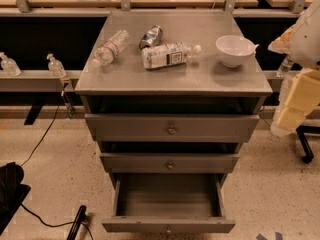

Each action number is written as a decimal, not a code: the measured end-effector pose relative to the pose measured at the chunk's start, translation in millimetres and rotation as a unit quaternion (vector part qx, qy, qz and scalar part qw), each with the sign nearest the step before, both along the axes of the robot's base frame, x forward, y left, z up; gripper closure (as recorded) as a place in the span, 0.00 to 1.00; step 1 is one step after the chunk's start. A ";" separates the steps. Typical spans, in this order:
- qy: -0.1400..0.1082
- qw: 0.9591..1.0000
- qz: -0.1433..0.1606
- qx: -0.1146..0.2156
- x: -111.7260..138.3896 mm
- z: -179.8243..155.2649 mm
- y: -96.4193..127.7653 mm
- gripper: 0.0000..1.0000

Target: Place blue plastic bottle into bottom drawer

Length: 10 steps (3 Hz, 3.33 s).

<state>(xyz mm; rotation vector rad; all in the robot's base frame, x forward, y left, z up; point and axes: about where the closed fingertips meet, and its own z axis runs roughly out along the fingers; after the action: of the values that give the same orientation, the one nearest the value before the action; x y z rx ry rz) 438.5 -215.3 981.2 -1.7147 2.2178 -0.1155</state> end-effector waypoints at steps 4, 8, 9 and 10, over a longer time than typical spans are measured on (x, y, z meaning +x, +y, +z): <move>-0.042 0.990 0.131 -0.030 177.7 -21.0 10.0 0.00; -0.013 0.973 0.229 0.023 310.2 -112.4 127.4 0.00; -0.002 0.972 0.232 0.018 321.1 -130.2 134.3 0.00; 0.014 0.968 0.249 0.009 320.2 -142.0 141.6 0.18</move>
Offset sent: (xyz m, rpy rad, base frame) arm 0.1284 -0.0155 -0.0154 -0.0260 -0.0606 0.1782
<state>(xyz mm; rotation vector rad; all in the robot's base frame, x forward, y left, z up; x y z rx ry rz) 758.7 -73.7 839.3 -2.2111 1.7295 0.0516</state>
